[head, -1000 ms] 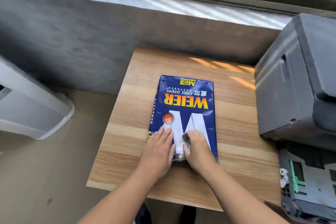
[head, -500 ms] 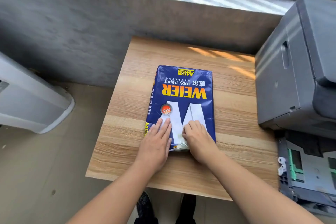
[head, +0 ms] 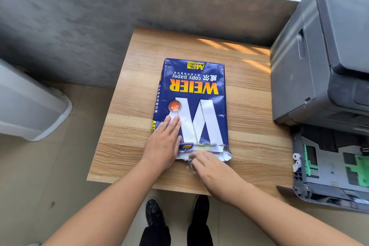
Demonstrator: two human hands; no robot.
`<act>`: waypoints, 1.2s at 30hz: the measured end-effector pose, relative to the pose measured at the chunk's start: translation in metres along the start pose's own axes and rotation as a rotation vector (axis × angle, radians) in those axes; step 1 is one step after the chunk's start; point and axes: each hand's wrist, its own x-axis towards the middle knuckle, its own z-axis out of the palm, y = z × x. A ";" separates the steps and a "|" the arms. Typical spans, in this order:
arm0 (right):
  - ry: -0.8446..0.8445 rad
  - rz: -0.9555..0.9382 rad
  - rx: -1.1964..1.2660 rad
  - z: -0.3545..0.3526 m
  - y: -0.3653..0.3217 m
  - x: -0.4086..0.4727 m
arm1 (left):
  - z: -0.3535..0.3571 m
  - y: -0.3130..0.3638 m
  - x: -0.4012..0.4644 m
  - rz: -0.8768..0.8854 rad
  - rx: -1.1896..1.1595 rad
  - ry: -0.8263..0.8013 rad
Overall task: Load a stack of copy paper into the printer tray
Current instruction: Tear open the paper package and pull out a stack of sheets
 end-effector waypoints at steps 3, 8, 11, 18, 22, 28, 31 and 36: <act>0.007 -0.014 0.013 0.022 -0.019 -0.021 | -0.002 0.001 -0.004 0.002 -0.027 0.047; 0.153 0.556 0.855 0.020 -0.045 -0.024 | 0.002 0.000 -0.003 -0.009 -0.095 0.037; 0.638 1.175 1.253 0.011 -0.042 0.002 | 0.003 0.000 -0.003 -0.012 -0.120 0.035; 0.984 1.557 1.242 0.021 -0.039 0.029 | 0.001 -0.002 -0.005 -0.003 -0.110 0.016; 1.004 1.637 1.161 0.021 -0.034 0.037 | 0.001 -0.003 -0.005 0.006 -0.120 0.028; 1.105 1.729 1.236 0.019 -0.025 0.043 | 0.000 -0.004 -0.008 0.017 -0.059 0.106; 1.131 1.731 1.298 0.020 -0.020 0.044 | 0.000 -0.004 -0.009 0.022 -0.063 0.109; 1.057 1.726 1.096 0.018 -0.022 0.045 | -0.003 -0.005 -0.008 0.021 -0.066 0.126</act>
